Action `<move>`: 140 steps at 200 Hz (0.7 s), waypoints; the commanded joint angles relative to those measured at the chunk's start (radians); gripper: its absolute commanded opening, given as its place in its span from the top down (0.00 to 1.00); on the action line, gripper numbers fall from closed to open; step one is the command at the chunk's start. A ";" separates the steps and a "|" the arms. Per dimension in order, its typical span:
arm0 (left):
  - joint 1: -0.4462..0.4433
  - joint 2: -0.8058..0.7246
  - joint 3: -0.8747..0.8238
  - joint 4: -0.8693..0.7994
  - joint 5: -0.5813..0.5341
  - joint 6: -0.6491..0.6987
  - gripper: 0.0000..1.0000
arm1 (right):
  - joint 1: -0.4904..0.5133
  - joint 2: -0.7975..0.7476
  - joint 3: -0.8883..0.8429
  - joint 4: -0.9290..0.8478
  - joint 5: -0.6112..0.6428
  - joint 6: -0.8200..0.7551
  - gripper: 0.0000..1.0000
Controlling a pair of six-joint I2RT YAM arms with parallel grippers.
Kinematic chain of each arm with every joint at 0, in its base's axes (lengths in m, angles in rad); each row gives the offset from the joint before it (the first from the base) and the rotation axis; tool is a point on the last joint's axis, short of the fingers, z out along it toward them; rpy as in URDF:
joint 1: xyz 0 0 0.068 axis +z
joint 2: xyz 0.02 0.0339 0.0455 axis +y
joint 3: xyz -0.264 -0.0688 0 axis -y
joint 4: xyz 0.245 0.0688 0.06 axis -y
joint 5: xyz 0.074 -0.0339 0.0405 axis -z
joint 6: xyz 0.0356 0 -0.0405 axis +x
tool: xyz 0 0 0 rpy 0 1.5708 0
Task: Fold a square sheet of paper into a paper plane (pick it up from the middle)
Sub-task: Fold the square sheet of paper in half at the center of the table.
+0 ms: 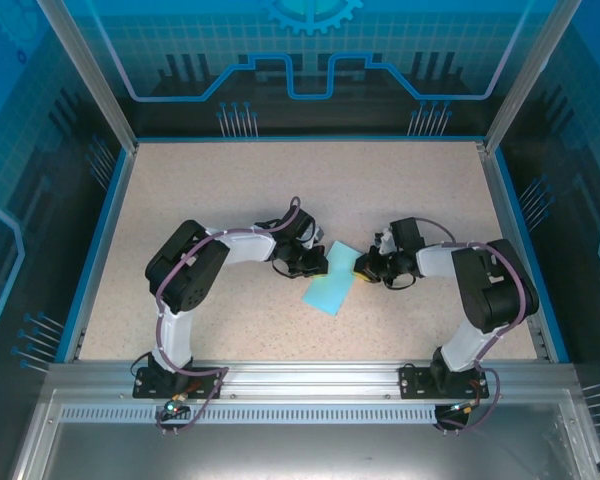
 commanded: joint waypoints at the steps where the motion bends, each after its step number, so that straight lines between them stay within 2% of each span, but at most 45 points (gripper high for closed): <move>1: 0.003 0.088 -0.050 -0.120 -0.097 0.029 1.00 | -0.016 -0.061 -0.007 -0.010 -0.007 0.019 0.90; 29: 0.002 0.095 -0.051 -0.122 -0.086 0.028 1.00 | -0.018 -0.108 0.043 -0.042 -0.023 -0.003 0.88; 79: 0.004 0.099 -0.057 -0.121 -0.085 0.037 1.00 | -0.031 0.019 0.079 -0.037 -0.009 -0.017 0.91; 116: 0.004 0.104 -0.056 -0.121 -0.081 0.044 1.00 | -0.036 0.081 0.069 -0.055 0.052 -0.027 0.94; 140: 0.008 0.102 -0.060 -0.121 -0.085 0.049 1.00 | -0.057 0.074 0.076 -0.045 -0.004 -0.025 0.96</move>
